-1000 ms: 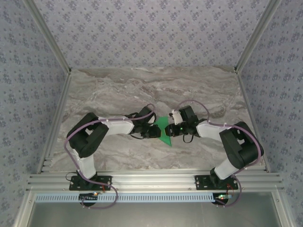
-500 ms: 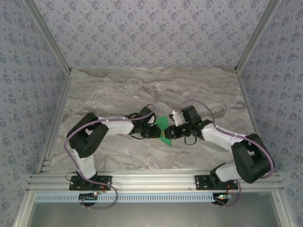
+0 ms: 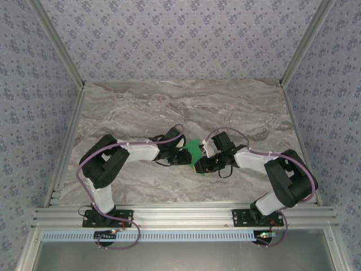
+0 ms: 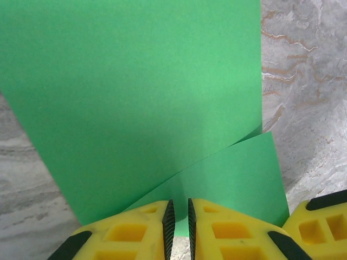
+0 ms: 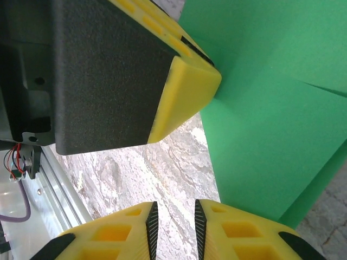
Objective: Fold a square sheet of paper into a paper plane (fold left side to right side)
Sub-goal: Third fold the triangle at the center of the table.
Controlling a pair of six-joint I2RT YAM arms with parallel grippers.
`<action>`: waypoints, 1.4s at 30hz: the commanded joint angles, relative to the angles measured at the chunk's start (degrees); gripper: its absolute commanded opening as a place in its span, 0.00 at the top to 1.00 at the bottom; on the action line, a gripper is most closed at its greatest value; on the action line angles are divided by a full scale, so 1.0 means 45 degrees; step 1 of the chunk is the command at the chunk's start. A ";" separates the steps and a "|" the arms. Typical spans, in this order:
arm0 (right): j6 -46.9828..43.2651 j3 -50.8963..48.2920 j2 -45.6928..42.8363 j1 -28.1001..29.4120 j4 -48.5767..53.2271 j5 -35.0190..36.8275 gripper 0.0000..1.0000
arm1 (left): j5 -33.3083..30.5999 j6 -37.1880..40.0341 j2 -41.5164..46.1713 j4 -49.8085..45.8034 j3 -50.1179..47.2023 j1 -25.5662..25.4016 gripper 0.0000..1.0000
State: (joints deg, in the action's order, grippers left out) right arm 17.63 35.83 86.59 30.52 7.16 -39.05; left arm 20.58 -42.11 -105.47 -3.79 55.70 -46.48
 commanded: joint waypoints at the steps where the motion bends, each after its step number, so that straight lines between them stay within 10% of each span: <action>1: 0.0076 0.0010 0.0263 0.0089 0.0194 -0.0062 0.72 | -0.0569 0.0002 -0.0312 -0.0791 -0.0363 -0.0033 0.82; 42: 0.0672 -0.1687 -0.1256 -0.0611 0.2298 0.1035 0.89 | -0.0746 0.0125 -0.0479 -0.1013 -0.0203 0.0014 0.82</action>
State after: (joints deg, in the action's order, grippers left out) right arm 19.73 29.26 82.81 27.99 10.15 -35.81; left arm 20.58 -42.09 -105.47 -3.77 55.70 -46.63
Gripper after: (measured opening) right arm 0.113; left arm 0.177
